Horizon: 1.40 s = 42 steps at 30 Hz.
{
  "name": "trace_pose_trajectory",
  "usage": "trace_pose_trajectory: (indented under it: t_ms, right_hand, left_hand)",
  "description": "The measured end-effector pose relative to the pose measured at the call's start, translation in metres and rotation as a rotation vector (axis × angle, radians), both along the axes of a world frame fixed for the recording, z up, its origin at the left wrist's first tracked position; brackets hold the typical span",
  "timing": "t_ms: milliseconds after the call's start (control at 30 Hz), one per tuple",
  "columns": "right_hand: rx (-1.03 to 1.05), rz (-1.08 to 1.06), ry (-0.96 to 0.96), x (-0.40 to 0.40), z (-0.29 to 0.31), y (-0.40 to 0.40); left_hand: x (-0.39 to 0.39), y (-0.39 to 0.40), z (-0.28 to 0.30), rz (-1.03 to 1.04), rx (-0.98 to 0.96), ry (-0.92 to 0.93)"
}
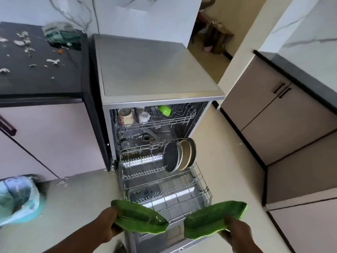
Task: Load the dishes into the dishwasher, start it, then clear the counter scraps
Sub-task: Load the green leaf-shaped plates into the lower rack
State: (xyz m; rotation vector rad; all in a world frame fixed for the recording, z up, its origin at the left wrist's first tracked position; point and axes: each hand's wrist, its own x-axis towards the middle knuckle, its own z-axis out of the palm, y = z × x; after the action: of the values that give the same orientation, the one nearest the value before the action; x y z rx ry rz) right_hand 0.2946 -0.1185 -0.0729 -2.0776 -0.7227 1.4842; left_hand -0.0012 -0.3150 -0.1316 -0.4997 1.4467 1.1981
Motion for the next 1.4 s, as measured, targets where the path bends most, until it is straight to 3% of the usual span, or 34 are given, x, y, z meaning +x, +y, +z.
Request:
trace_pose_trajectory:
  t_ms: [300,467,700,800,900,1167,1267,1400]
  right_hand:
    - [-0.122,0.161,-0.141,0.000,-0.074,0.047]
    - [-0.178,0.324,-0.103,0.007,-0.150,0.101]
    - [-0.270,0.483,-0.112,0.004,-0.246,0.163]
    - [-0.338,0.508,-0.201,0.011,-0.283,0.182]
    - [-0.385,0.662,-0.282,0.013,-0.311,0.197]
    - [-0.428,0.646,-0.282,0.000,-0.350,0.211]
    - [-0.436,0.634,-0.304,-0.004,-0.361,0.209]
    - [-0.322,0.738,-0.323,-0.001,-0.366,0.200]
  left_hand:
    - [0.008,0.029,-0.058,-0.019,-0.204,0.002]
    - [0.040,0.039,-0.102,0.139,-0.371,0.030]
    - [0.097,0.074,-0.180,0.338,-0.408,-0.007]
    - [0.110,0.092,-0.208,0.435,-0.485,0.004]
    - [0.111,0.104,-0.228,0.461,-0.558,0.022]
    - [0.098,0.124,-0.278,0.208,-0.775,0.196]
    - [0.100,0.121,-0.293,-0.109,-0.886,0.349]
    - [0.094,0.117,-0.307,-0.294,-0.932,0.415]
